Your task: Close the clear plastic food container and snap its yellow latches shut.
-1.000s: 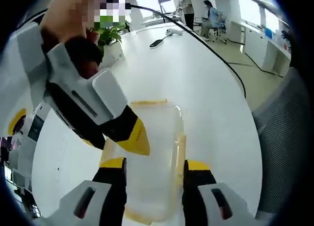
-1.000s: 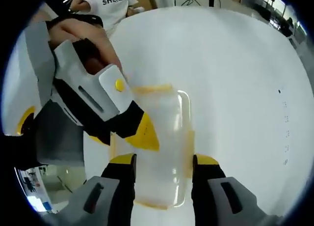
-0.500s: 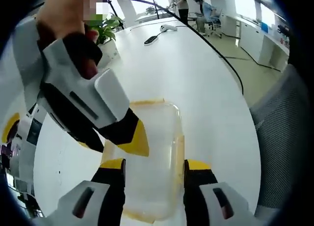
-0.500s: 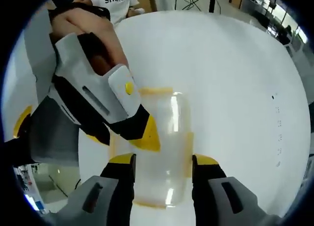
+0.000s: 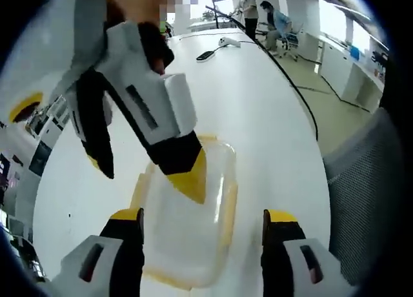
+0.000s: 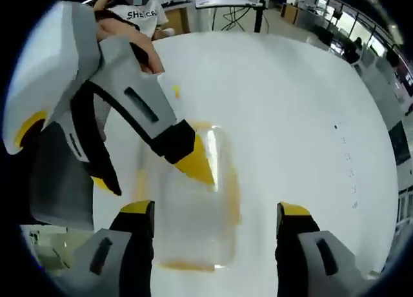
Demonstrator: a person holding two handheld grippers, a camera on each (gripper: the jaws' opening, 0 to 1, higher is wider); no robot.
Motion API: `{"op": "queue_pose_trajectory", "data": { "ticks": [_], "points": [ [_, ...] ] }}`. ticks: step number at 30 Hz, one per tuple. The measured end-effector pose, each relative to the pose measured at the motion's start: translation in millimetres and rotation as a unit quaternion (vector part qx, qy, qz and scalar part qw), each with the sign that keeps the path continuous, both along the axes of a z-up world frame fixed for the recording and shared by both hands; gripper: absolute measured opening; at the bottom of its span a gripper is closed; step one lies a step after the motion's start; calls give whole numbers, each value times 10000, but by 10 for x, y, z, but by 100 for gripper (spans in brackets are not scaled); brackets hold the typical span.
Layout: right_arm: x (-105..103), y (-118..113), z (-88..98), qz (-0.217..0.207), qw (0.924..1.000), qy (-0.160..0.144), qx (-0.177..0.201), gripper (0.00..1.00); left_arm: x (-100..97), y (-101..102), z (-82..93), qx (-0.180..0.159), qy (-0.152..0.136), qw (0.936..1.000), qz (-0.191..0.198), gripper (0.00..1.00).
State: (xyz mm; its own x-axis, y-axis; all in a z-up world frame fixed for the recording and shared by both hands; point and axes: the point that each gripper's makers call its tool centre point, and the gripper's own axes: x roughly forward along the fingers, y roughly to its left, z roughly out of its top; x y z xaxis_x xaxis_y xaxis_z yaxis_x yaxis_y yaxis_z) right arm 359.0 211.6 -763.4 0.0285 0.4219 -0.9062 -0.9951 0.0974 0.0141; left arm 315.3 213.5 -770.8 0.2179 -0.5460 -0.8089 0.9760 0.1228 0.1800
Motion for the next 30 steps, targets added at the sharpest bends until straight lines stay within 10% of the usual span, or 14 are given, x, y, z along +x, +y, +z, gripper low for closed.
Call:
{"op": "queue_pose_trajectory", "data": {
  "ticks": [20, 30],
  "points": [
    [-262, -278, -157, 398, 9973, -518, -349, 89, 222, 327, -163, 867, 113, 9960, -190, 88],
    [-352, -374, -329, 687, 9940, -675, -520, 74, 272, 351, -284, 1068, 179, 9933, -405, 75]
  ]
}}
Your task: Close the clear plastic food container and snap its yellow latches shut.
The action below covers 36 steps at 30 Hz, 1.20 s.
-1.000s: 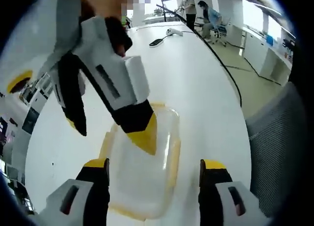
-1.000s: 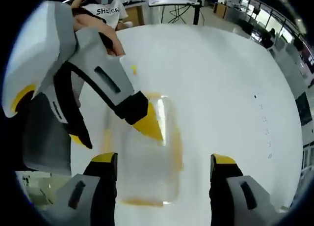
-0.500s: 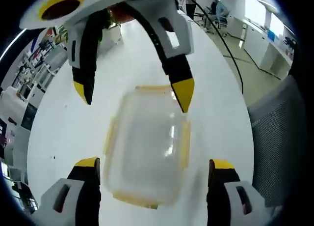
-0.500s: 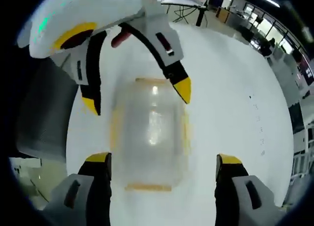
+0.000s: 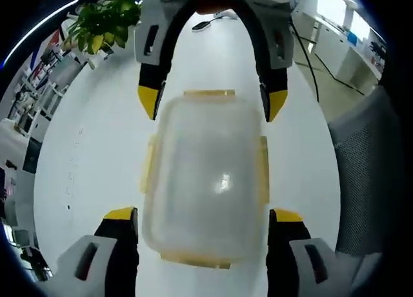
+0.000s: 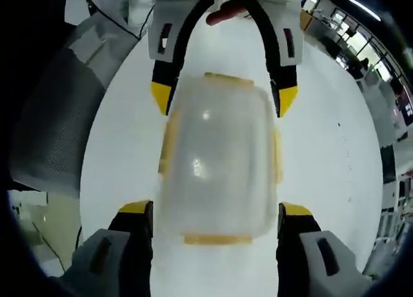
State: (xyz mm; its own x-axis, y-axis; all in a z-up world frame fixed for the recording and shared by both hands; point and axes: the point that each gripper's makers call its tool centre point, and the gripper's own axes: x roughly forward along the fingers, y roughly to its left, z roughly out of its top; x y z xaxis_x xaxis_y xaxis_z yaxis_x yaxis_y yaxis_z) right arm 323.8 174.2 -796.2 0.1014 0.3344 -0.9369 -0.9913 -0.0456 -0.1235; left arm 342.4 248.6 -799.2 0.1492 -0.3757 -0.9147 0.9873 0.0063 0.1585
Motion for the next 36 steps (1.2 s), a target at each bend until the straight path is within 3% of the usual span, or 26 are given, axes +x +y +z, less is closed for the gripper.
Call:
{"op": "queue_pose_trajectory", "data": {
  "ticks": [8, 16, 36],
  "points": [
    [16, -56, -76, 54, 9999, -30, -123, 74, 14, -11, -37, 86, -119, 9999, -92, 75],
    [22, 77, -82, 132, 9999, -29, 6, 73, 15, 113, -46, 189, -145, 9997, 28, 74],
    [225, 884, -75, 264, 9995, -27, 197, 72, 190, 941, -61, 410, -231, 9985, 289, 74]
  ]
}}
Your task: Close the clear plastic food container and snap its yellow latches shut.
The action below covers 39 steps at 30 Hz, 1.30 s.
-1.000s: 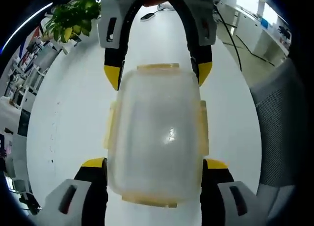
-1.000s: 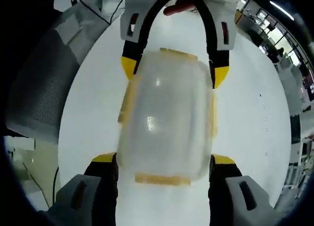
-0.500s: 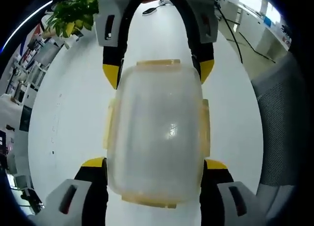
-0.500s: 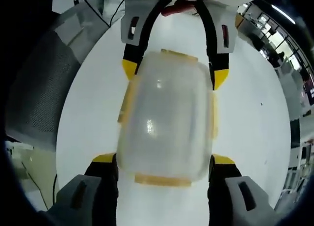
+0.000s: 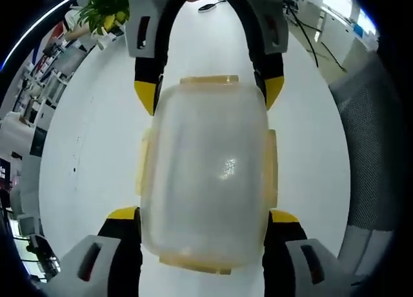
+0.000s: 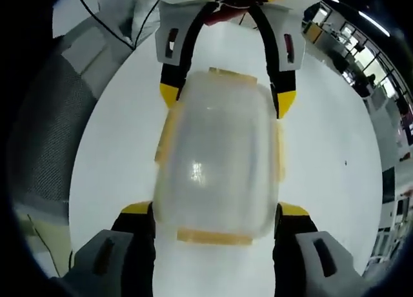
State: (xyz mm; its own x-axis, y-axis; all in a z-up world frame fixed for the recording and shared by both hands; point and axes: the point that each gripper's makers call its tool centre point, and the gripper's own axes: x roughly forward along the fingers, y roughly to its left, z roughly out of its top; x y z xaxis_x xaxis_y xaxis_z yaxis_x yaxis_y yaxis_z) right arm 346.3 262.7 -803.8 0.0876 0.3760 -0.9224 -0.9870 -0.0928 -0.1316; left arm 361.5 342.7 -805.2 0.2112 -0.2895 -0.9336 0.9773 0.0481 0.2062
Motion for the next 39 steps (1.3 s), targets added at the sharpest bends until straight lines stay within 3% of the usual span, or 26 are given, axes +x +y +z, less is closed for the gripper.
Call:
{"op": "queue_pose_trajectory", "data": {
  "ticks": [18, 32, 39],
  "points": [
    [421, 381, 4, -93, 9999, 9, 42, 73, 430, 383, 0, 91, -41, 9999, -44, 74],
    [815, 455, 7, -79, 9999, 1, 69, 73, 827, 452, -7, 50, -52, 10000, -5, 74],
    [905, 479, 4, -95, 9999, 4, 60, 73, 909, 468, -10, 65, -64, 10000, -28, 74]
  ]
}}
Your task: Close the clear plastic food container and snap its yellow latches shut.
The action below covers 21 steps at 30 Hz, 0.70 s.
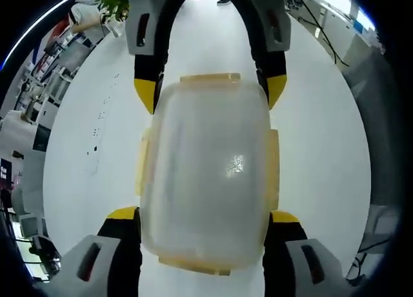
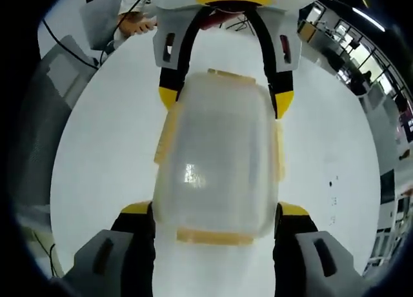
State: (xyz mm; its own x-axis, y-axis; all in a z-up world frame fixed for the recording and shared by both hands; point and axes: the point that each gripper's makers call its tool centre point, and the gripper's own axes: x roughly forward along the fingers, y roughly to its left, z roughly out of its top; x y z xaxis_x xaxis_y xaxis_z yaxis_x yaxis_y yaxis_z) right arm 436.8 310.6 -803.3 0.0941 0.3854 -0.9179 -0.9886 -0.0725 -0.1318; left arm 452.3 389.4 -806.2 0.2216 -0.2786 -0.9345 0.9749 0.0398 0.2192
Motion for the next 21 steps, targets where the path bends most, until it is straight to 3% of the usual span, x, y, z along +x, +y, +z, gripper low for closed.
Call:
{"op": "queue_pose_trajectory", "data": {
  "ticks": [21],
  "points": [
    [20, -16, -13, 32, 10000, 40, -37, 75, 3, -9, 9, -148, -68, 9999, 39, 76]
  ]
}}
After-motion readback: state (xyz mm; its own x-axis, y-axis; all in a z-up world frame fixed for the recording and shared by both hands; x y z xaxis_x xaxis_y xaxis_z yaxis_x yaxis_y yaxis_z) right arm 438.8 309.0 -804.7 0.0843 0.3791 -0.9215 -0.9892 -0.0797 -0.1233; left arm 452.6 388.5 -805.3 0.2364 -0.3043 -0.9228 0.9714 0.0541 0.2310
